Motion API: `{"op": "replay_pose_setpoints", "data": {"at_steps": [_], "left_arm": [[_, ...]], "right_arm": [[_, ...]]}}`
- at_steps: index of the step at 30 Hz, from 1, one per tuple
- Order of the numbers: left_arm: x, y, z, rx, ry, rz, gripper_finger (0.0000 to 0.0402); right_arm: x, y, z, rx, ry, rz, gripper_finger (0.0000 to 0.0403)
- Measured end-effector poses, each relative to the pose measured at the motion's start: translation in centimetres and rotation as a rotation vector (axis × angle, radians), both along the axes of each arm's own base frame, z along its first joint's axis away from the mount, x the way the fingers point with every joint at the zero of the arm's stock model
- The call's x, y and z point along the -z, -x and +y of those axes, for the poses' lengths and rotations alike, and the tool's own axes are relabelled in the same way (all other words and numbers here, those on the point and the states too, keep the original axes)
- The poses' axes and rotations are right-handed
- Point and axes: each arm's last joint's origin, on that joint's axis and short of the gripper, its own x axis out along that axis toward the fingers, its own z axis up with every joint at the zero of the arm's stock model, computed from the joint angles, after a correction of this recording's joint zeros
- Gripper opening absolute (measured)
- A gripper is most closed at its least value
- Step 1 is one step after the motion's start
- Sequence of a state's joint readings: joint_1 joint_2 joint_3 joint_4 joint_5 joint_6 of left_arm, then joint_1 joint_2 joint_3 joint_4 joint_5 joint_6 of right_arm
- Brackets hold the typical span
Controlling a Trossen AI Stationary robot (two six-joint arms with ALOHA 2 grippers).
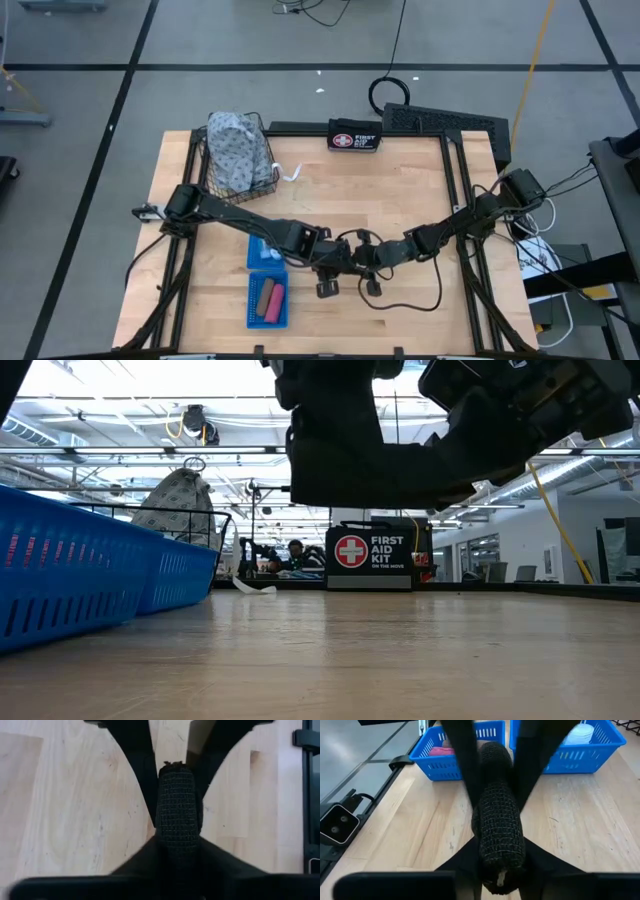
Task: Pick & Place Medicine items
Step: Put the black bandage into bottom blue basket
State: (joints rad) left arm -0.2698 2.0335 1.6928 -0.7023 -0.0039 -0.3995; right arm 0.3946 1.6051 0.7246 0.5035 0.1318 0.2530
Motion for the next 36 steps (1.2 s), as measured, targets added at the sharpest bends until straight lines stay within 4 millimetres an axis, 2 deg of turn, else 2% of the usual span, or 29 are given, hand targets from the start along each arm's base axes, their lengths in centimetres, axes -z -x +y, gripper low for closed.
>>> {"op": "replay_pose_setpoints", "data": {"at_steps": [2,3,7,12,14,19,22,26,30,36], "left_arm": [[0.0,0.0,0.0,-0.014,0.019,0.008,0.0055],[0.0,0.0,0.0,-0.024,0.025,0.01,0.0047],[-0.7,0.9,-0.7,-0.077,0.003,0.023,0.0048],[-3.1,3.6,-2.7,-0.194,-0.041,0.017,0.0048],[-3.9,5.1,-3.8,-0.297,-0.043,0.031,0.0048],[-5.0,9.6,-6.5,-0.713,-0.036,0.045,0.0048],[-4.7,12.3,-8.8,-0.905,-0.02,0.033,0.0048],[-3.8,14.4,-11.8,-1.061,0.054,0.006,0.0048],[-1.9,15.3,-13.4,-1.147,0.092,0.024,0.0048],[1.7,15.8,-14.1,-1.222,0.139,0.132,0.0048]], "right_arm": [[0.0,0.0,0.0,-0.004,0.004,0.0,0.0086],[0.0,0.0,0.0,-0.005,0.005,0.0,0.0094],[0.1,0.2,-0.1,-0.005,0.019,0.03,0.0124],[-0.6,1.2,-0.5,0.005,0.022,0.109,0.0145],[-1.4,1.5,-0.8,0.011,0.026,0.094,0.0149],[-3.8,2.0,-1.6,0.005,0.048,0.001,0.0147],[-4.9,2.5,-1.9,-0.005,0.063,-0.042,0.0143],[-5.6,3.0,-1.6,-0.03,0.077,-0.065,0.014],[-5.7,3.3,-1.0,-0.069,0.099,-0.079,0.0139],[-5.7,3.4,-0.6,-0.085,0.105,-0.087,0.0139]]}}
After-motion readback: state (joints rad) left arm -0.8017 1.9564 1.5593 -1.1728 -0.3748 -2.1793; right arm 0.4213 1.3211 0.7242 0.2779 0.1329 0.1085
